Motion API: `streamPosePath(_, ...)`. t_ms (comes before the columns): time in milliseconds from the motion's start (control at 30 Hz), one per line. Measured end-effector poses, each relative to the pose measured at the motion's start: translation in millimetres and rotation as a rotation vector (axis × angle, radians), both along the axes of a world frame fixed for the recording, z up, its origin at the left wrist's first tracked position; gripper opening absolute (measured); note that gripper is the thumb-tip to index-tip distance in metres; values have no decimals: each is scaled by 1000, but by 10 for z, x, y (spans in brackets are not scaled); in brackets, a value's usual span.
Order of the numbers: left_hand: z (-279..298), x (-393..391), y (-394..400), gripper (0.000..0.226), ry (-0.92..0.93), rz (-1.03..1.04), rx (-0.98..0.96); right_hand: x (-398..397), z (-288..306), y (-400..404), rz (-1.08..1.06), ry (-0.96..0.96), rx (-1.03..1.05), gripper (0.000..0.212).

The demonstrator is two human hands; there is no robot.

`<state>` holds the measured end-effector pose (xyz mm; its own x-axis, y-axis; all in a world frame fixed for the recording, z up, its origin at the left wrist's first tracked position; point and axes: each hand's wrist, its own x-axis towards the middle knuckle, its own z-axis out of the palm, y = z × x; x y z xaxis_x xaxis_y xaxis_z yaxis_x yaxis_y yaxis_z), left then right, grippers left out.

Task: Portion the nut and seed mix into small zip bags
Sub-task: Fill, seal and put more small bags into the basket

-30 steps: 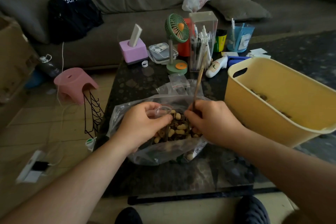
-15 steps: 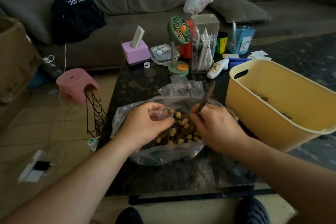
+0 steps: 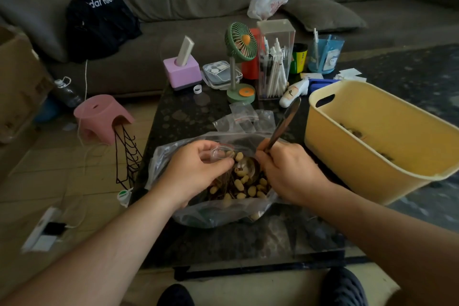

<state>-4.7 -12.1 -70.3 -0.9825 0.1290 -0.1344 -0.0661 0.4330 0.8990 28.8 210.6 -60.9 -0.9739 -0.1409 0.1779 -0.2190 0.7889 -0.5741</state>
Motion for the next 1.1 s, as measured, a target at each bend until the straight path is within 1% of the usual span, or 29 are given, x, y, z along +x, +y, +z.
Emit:
streamPosePath(67,-12,-5,6,40,-6,14,5,13,20,1,13,-9,29,23)
streamPosePath(200,7,1,27,31,-24,30,17,119,41,-46,249,92,124,18)
streamPosePath(233,15,4,28,30,-29,30,25,119,19,-56,260,95,138,18)
streamPosePath(267,20,6,27,29,-34,30,35,100,4,-63,222,66,117,20)
streamPosePath(300,21,6,26,30,-39,31,47,67,5,-65,134,-25,44,21)
streamPosePath(367,21,10,23,31,-49,35,73,10,17,-64,-88,-298,-224,18)
streamPosePath(400,22,13,21,31,-52,35,82,1,23,-64,-160,-415,-352,16)
streamPosePath(433,23,14,20,30,-54,32,89,-6,26,-56,-191,-479,-433,16)
streamPosePath(500,37,24,18,31,-50,17,92,-6,32,-29,-197,-502,-503,17)
streamPosePath(667,83,24,-39,45,65,-38,-43,12,191,40,-185,-419,-470,16)
streamPosePath(767,95,30,-57,52,155,-77,-233,40,361,110,-163,-317,-391,17)
streamPosePath(833,99,60,-35,52,220,-93,-331,63,474,163,-154,-223,-326,18)
streamPosePath(900,102,105,9,52,263,-102,-360,81,570,208,-153,-146,-268,18)
streamPosePath(1000,109,151,84,53,325,-117,-396,100,667,228,-146,-45,-236,17)
streamPosePath(1100,122,166,151,56,327,-119,-428,106,699,182,-98,104,-141,16)
